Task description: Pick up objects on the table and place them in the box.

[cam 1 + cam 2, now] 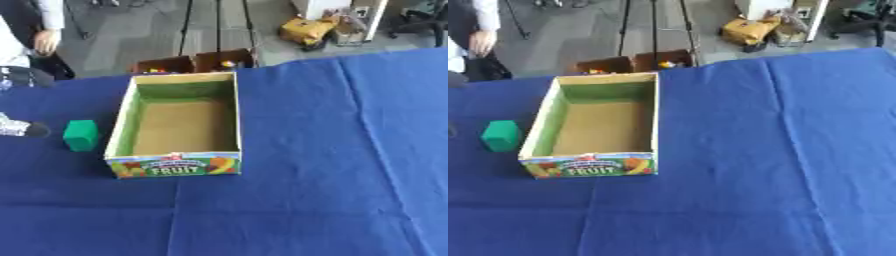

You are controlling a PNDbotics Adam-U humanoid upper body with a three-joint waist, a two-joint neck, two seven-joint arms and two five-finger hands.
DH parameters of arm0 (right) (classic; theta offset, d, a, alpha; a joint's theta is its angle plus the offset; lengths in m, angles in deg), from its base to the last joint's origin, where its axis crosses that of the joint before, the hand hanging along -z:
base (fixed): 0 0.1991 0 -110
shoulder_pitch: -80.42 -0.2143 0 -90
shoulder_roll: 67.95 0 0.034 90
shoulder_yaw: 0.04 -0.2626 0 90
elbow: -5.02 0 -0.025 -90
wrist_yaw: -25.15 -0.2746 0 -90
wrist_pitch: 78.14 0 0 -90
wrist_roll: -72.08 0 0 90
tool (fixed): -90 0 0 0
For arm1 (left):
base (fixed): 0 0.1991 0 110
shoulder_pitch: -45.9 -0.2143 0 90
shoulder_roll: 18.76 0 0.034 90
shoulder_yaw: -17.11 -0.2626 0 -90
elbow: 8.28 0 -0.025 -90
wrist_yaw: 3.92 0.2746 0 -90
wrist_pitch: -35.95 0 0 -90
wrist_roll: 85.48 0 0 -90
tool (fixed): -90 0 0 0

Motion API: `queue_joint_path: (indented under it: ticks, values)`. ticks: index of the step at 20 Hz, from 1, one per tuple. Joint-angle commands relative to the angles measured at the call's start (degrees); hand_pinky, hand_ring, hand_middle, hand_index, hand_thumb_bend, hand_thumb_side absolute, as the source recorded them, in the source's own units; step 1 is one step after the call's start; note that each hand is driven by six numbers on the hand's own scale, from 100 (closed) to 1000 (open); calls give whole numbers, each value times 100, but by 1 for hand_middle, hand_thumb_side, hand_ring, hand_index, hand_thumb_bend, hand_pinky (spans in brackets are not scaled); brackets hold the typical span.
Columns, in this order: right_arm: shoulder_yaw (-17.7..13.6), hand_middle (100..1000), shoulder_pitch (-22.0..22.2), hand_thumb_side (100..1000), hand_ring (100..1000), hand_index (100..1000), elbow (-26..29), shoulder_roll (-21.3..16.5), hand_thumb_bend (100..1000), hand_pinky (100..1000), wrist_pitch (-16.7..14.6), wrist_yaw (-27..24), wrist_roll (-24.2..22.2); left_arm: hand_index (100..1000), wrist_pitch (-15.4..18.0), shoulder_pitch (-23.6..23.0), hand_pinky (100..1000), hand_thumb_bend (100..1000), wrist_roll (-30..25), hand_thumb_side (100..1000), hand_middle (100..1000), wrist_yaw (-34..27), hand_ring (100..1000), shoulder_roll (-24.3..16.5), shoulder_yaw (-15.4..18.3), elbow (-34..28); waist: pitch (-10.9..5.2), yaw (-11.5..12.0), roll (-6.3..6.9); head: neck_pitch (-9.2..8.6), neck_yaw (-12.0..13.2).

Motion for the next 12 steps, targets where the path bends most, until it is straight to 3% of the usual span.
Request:
queue_joint_path:
  ticks: [1,12]
  values:
    - [17,553,-64,833,754,751,116,-133,100,712,-6,-42,-51,1000,221,246,894,676,-300,919,990,203,949,3,-62,277,-89,-8,-5,-49,39]
    - [2,547,-93,833,756,751,116,-153,100,716,-22,-113,-140,1000,347,728,862,654,-30,835,990,1127,941,535,-179,1239,49,-85,-7,-174,164]
